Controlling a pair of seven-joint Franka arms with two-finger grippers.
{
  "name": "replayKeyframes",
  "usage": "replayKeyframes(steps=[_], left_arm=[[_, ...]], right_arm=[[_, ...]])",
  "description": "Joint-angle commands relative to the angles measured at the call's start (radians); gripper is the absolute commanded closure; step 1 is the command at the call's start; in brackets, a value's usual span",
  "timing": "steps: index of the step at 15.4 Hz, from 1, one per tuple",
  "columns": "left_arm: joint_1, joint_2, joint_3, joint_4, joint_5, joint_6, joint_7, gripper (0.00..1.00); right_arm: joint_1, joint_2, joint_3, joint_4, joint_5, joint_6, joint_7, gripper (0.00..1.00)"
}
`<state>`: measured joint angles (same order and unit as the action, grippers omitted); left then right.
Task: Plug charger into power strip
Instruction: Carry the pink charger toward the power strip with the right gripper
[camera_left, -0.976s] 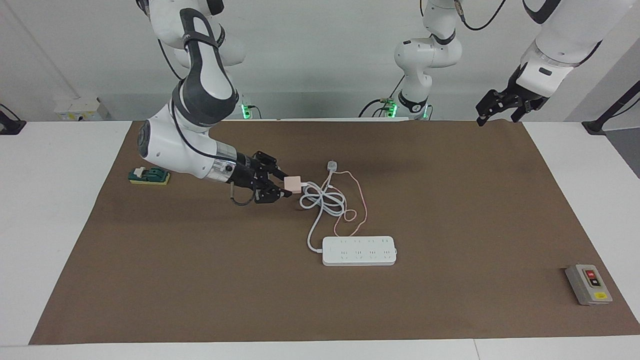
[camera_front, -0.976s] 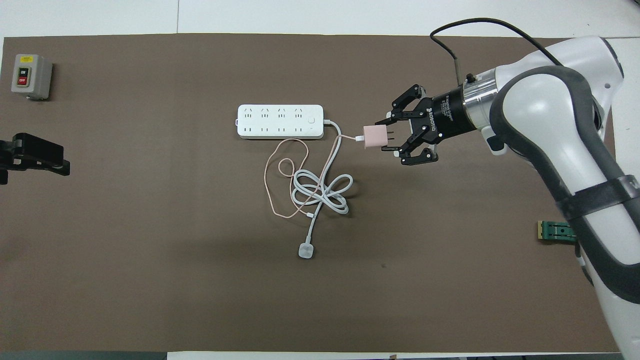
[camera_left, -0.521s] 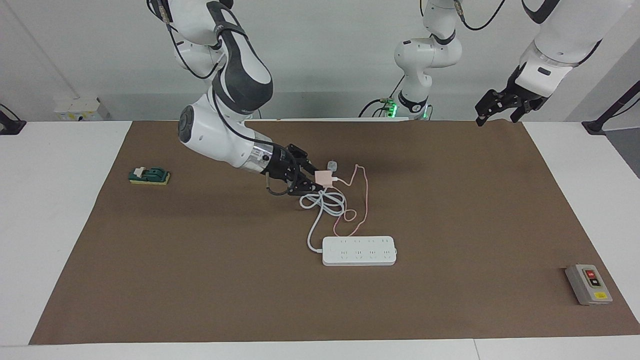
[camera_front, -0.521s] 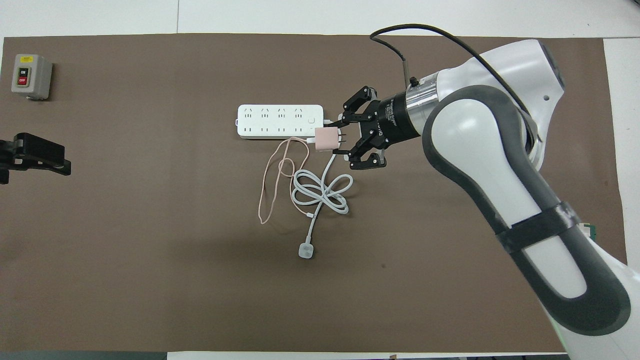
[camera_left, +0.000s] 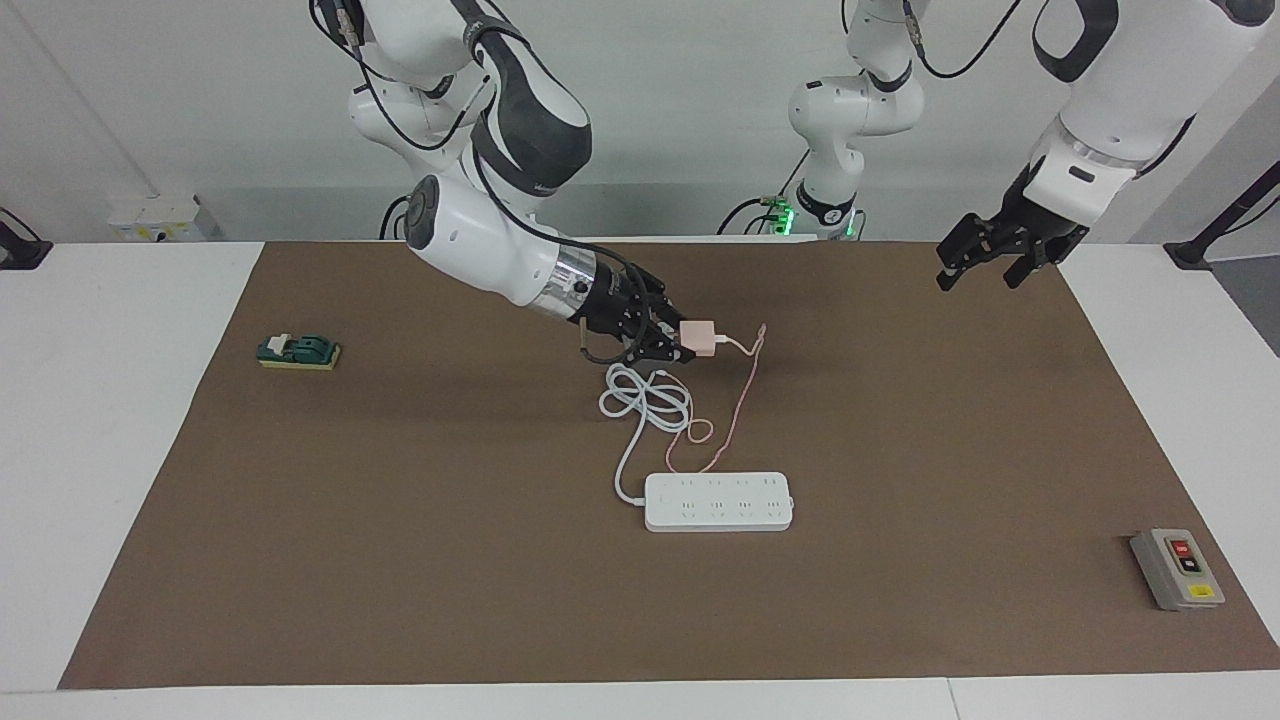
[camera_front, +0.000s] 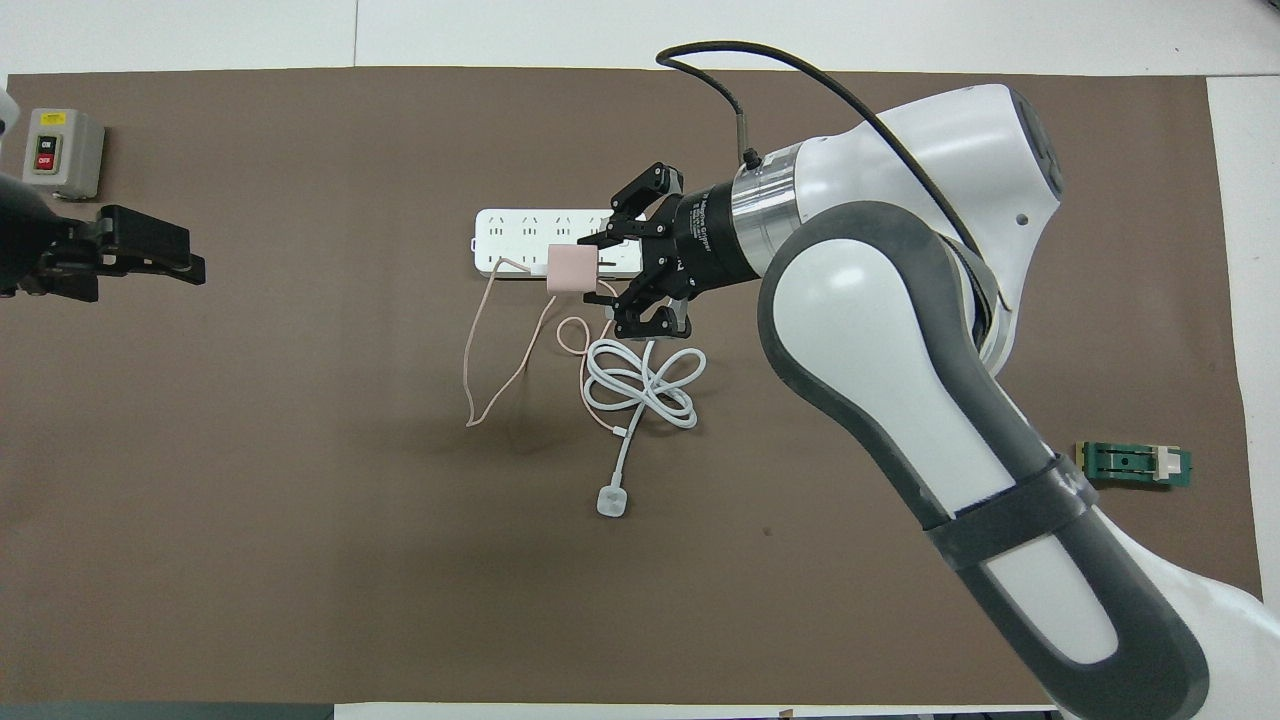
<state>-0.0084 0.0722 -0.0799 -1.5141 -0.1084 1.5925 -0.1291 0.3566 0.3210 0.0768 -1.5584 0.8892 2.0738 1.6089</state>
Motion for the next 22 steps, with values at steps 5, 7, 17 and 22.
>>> replayKeyframes(steps=[5,7,17,22], left_arm=[[-0.024,-0.025,0.0,-0.09,-0.011,0.101,-0.003,0.0],[-0.048,-0.028,0.002,-0.097,-0.01,0.112,0.006,0.0],[-0.051,-0.02,0.002,-0.11,-0.005,0.086,0.005,0.0],[-0.048,0.001,-0.001,-0.107,-0.017,0.018,0.008,0.0]], right_arm=[[0.01,0.024,0.001,0.021,0.014,0.026,0.016,1.0],[0.012,0.026,0.001,0.014,0.013,0.032,0.011,1.0],[0.013,0.047,0.001,0.011,0.01,0.035,-0.001,1.0],[0.013,0.049,0.001,0.011,0.008,0.034,-0.01,1.0]])
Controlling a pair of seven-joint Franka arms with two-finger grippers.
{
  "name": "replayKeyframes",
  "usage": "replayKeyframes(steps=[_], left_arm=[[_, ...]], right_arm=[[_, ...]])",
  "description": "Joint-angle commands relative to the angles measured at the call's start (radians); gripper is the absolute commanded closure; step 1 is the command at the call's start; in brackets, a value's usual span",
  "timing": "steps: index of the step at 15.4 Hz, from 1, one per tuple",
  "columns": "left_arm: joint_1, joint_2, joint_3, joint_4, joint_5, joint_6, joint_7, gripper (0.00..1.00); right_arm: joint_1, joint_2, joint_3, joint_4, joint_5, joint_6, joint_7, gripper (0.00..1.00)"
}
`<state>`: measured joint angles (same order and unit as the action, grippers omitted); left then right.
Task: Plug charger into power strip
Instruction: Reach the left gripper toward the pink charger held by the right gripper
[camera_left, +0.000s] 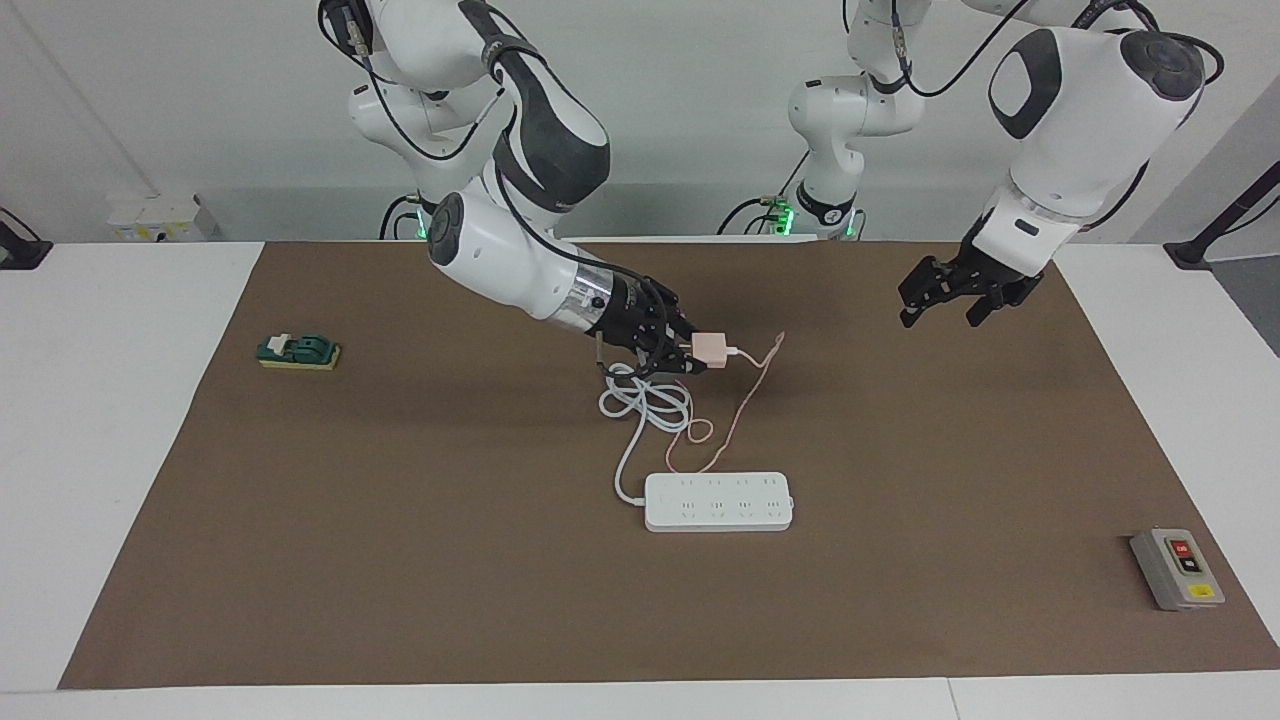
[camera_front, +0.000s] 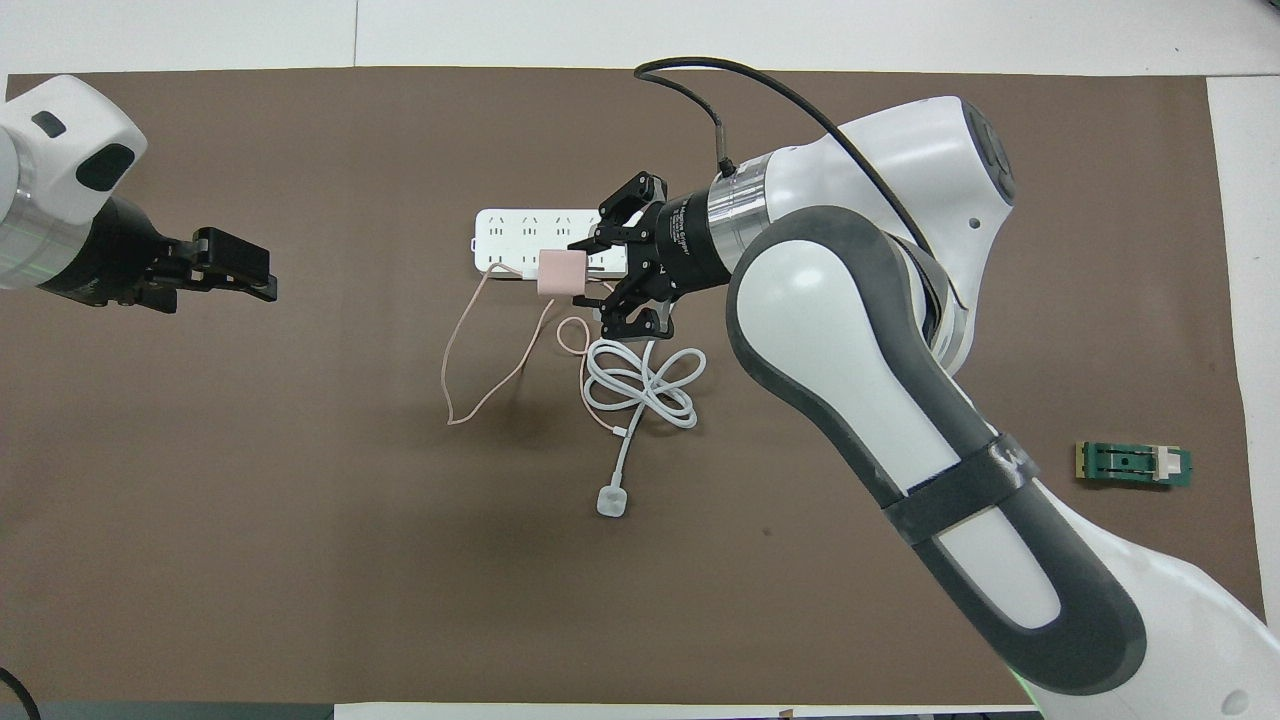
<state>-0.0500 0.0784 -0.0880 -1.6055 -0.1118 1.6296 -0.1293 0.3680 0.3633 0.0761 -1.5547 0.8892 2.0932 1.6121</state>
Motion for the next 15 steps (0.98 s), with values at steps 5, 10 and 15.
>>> replayKeyframes(steps=[5,10,15], left_arm=[[0.031,0.066,0.014,0.01,-0.253,-0.031,0.008,0.0],[0.073,0.15,0.017,0.048,-0.523,-0.016,-0.004,0.0],[0.104,0.201,0.017,0.041,-0.658,0.064,-0.012,0.0]], right_arm=[[0.002,0.006,0.002,0.007,0.008,0.01,-0.027,1.0],[0.002,0.006,0.002,0.008,0.008,0.01,-0.027,1.0],[0.008,0.006,0.002,0.008,0.008,0.01,-0.029,1.0]])
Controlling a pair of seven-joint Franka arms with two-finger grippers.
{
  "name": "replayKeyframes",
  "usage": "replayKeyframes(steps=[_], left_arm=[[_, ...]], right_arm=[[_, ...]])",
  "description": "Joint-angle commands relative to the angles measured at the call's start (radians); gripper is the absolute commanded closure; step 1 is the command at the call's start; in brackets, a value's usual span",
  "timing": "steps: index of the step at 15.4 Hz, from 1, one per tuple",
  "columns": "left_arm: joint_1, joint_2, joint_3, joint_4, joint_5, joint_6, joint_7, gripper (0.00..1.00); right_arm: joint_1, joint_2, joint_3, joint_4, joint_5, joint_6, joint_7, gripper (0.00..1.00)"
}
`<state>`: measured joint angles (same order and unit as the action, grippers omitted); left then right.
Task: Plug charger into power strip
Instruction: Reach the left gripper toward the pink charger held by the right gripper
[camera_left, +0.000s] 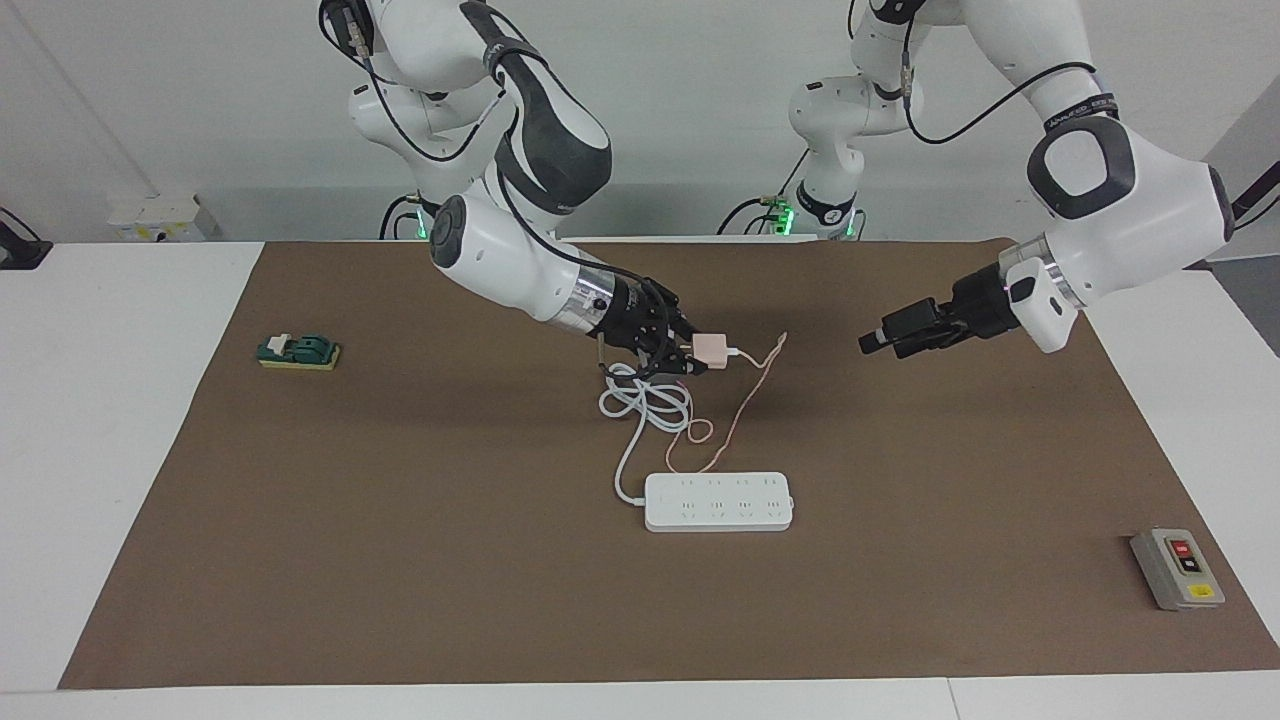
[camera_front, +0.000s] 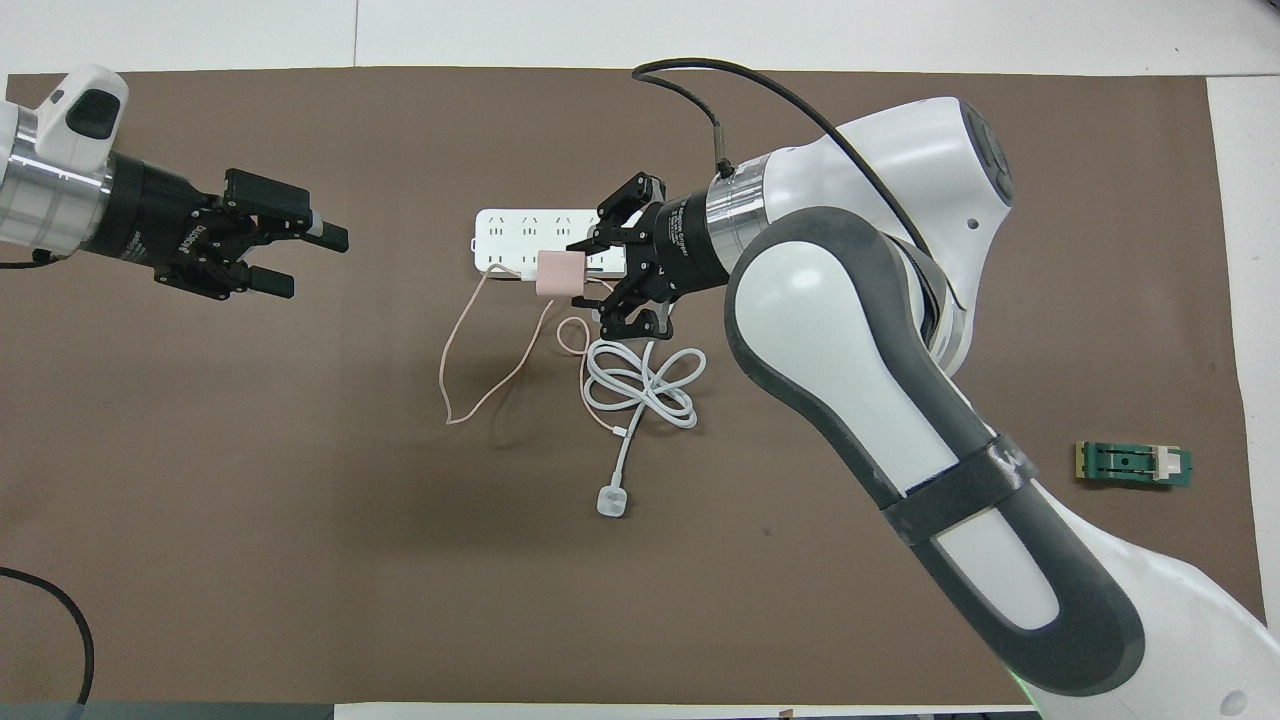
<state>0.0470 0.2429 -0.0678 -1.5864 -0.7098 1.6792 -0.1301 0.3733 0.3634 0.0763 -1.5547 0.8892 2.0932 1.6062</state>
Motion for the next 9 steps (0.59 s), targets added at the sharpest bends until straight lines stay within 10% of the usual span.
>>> replayKeyframes(steps=[1,9], left_arm=[[0.011,0.042,-0.004,0.017,-0.101,0.016,-0.031,0.0],[-0.004,0.142,-0.01,-0.007,-0.387,0.031,-0.065,0.0]], right_arm=[[0.002,0.006,0.002,0.008,0.008,0.01,-0.023,1.0],[0.002,0.006,0.002,0.007,0.008,0.008,-0.023,1.0]])
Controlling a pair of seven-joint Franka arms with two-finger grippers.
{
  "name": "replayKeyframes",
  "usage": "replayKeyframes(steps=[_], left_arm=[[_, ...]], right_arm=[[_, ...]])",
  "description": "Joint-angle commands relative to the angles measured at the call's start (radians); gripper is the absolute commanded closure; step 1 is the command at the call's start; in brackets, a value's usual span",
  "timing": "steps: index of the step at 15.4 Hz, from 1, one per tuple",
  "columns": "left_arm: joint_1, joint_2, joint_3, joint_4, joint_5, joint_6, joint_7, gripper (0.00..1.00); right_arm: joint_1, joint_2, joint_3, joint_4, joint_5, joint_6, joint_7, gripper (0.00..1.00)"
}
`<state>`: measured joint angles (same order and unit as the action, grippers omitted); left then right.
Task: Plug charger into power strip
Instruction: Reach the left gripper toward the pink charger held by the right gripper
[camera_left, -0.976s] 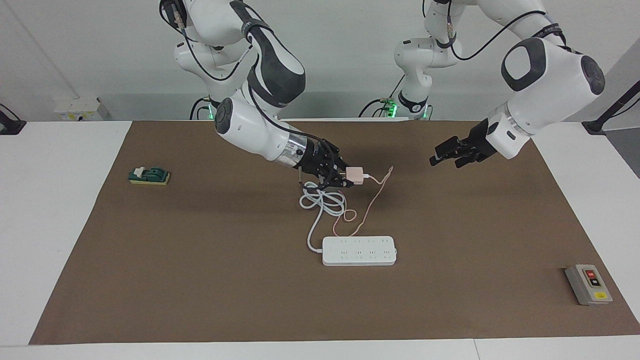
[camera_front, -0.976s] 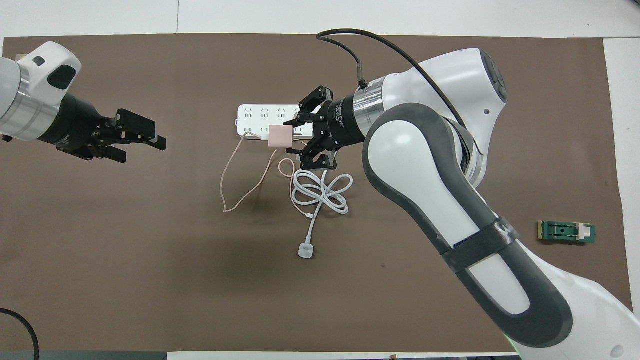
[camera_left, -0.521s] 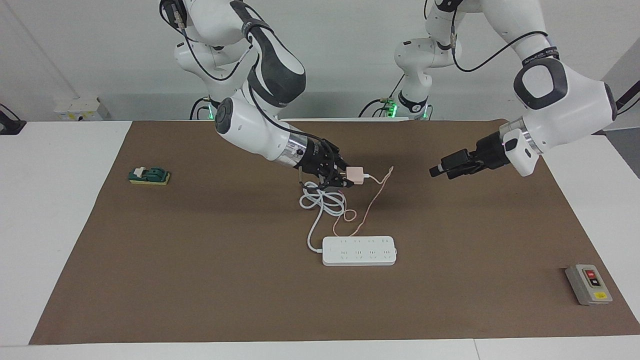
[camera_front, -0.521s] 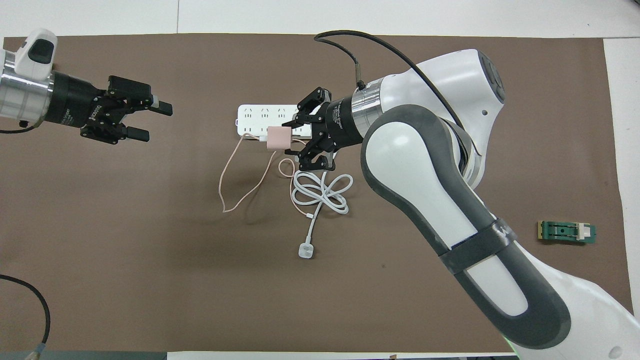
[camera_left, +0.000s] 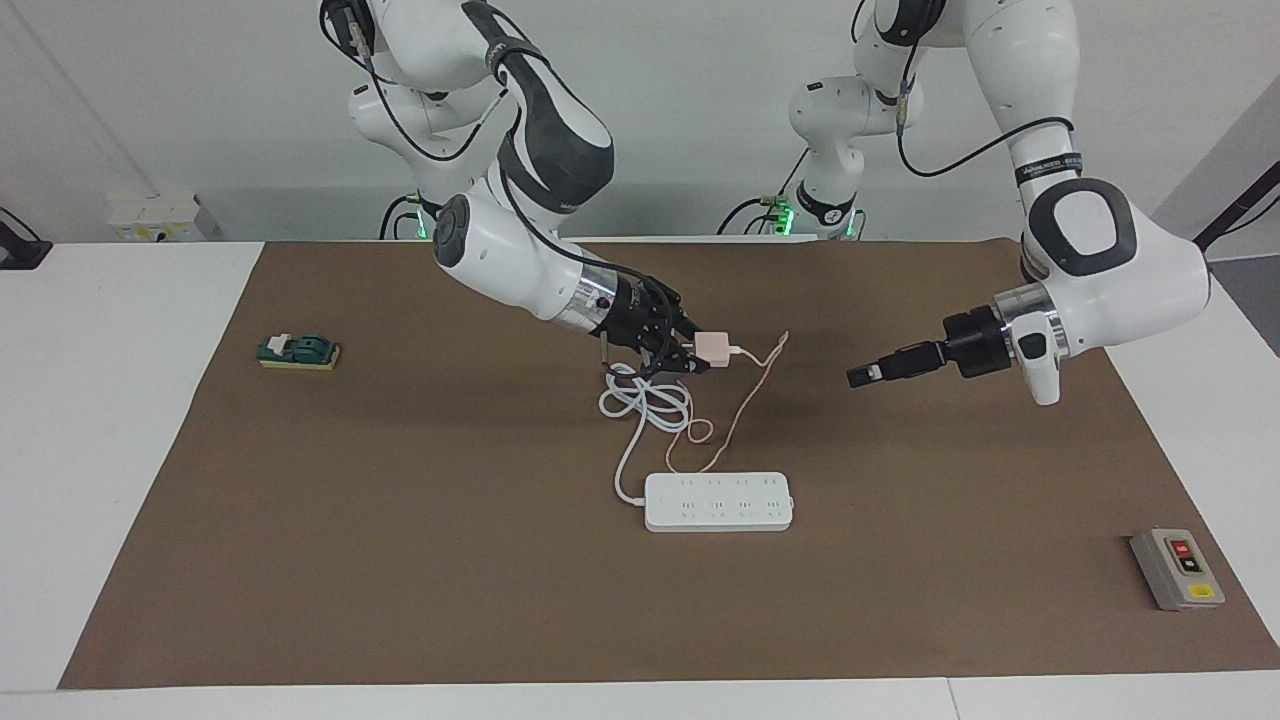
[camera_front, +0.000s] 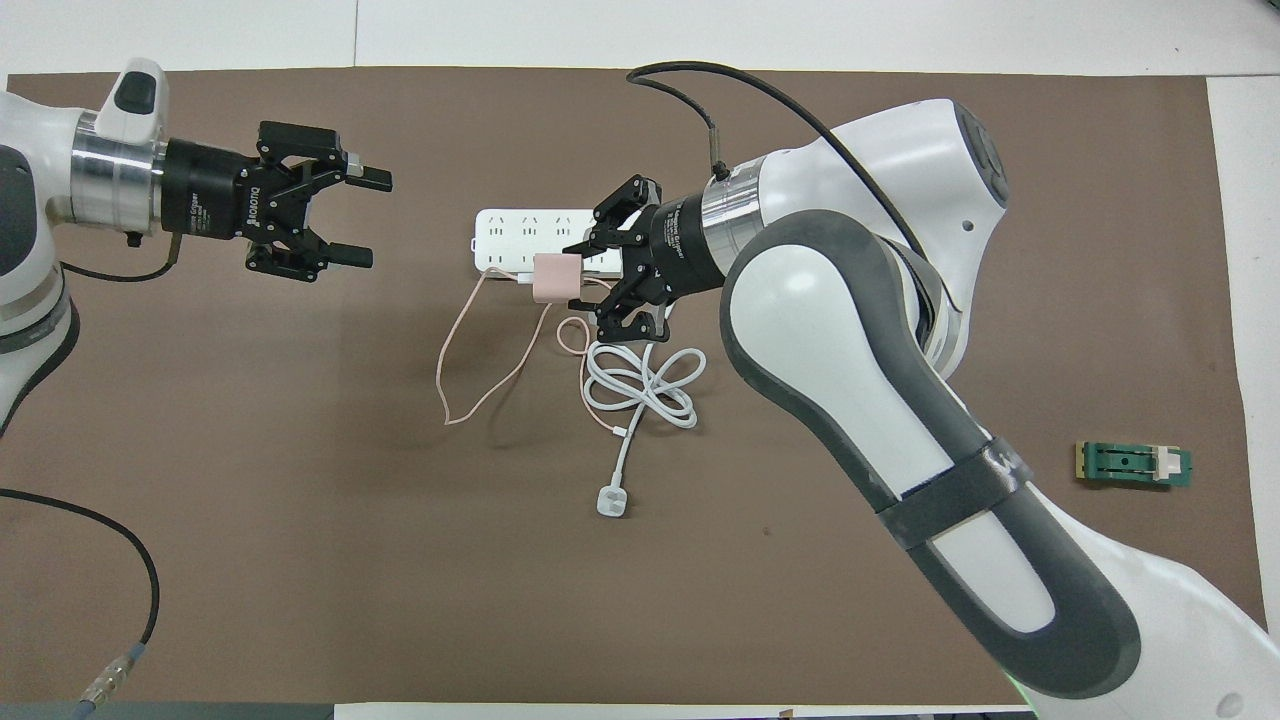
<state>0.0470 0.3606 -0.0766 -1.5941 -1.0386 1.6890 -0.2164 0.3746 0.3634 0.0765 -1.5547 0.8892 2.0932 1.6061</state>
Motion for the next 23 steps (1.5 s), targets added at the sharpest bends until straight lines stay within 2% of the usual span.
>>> replayKeyframes(steps=[1,3,7,9,12,19,23], left_arm=[[-0.009,0.027,-0.003,-0.001,-0.086,0.031,0.063,0.0],[-0.018,0.031,-0.003,-0.006,-0.15,0.038,0.182,0.0],[-0.064,0.027,-0.005,-0.046,-0.276,0.101,0.236,0.0],[-0.107,0.017,-0.005,-0.093,-0.345,0.129,0.393,0.0],[-0.137,0.008,-0.008,-0.142,-0.379,0.133,0.576,0.0],[-0.136,0.001,-0.017,-0.196,-0.434,0.002,0.669,0.0],[-0.141,-0.006,-0.018,-0.211,-0.468,-0.021,0.675,0.0]], right_arm=[[0.001,0.006,0.002,0.008,0.008,0.008,-0.023,1.0],[0.0,0.008,0.002,0.007,0.008,0.008,-0.023,1.0],[0.0,0.008,0.002,0.007,0.008,0.007,-0.023,1.0],[0.0,0.008,0.002,0.007,0.008,0.005,-0.023,1.0],[0.0,0.008,0.002,0.007,0.008,0.005,-0.023,1.0],[-0.002,0.008,0.002,0.007,0.01,0.002,-0.023,1.0],[-0.003,0.009,0.002,0.007,0.016,0.002,-0.026,1.0]])
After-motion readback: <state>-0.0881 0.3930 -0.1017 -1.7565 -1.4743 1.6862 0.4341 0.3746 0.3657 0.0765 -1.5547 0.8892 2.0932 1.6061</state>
